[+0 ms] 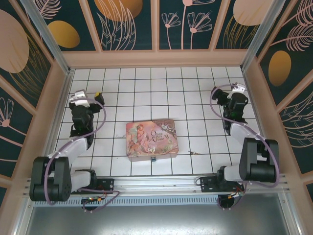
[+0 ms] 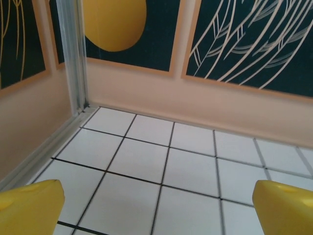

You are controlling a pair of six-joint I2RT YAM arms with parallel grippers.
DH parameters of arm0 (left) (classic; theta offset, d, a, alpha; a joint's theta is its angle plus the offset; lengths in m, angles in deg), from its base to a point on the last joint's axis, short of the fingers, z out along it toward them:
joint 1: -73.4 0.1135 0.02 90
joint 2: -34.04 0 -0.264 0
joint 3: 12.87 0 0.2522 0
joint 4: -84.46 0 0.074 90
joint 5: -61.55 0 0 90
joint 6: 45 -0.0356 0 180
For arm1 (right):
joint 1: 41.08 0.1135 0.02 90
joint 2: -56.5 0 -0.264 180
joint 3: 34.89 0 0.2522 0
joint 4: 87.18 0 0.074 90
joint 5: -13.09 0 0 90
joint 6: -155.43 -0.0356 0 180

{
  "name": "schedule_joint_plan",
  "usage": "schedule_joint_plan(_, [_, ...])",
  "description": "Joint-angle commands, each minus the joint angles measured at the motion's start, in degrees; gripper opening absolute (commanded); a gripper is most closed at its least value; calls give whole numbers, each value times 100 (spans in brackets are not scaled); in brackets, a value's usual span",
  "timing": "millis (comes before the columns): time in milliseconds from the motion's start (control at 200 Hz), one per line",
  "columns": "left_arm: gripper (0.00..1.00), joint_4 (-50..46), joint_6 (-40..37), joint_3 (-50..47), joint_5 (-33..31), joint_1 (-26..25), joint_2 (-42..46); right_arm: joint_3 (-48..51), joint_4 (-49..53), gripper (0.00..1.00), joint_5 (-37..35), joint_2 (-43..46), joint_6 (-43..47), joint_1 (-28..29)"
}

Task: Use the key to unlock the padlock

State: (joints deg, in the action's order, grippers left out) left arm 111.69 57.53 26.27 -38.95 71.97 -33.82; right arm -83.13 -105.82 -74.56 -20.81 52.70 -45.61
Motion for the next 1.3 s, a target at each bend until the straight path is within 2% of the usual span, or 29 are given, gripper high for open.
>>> schedule_joint_plan(0, [99,-1768,1213,322,222,20,510,-154,1114,99,697,375,-587,7])
schedule_joint_plan(100, [97,-2815,1957,412,202,20,996,-184,1820,99,1071,758,-880,296])
schedule_joint_plan(200, [96,-3525,2211,466,660,-6,1301,-181,2620,96,1042,1177,-1012,899])
schedule_joint_plan(320, [93,-4218,2553,532,1385,-140,1437,14,3005,92,1078,1573,-1501,1676])
schedule_joint_plan(375, [92,-4355,2696,461,1648,-307,1523,80,3129,90,1163,1601,-1766,1954])
schedule_joint_plan(520, [92,-4757,2875,356,1724,-949,1728,149,3314,81,1288,1596,-2200,2625])
schedule_joint_plan(681, [85,-4907,3151,148,2150,-1290,1771,169,3426,71,1077,1593,-2487,3375])
schedule_joint_plan(926, [81,-4967,3433,-65,2185,-2177,1655,227,3695,70,234,1554,-2896,4488])
schedule_joint_plan(1041, [80,-4899,3526,-182,2081,-2484,1635,407,3803,70,-83,1594,-3130,4733])
schedule_joint_plan(1171, [80,-4711,3578,-360,2149,-2589,1606,675,3579,69,-123,1571,-3388,4938])
schedule_joint_plan(1291, [80,-4303,3609,-512,2351,-2613,1363,767,3285,60,-34,1365,-3521,5048])
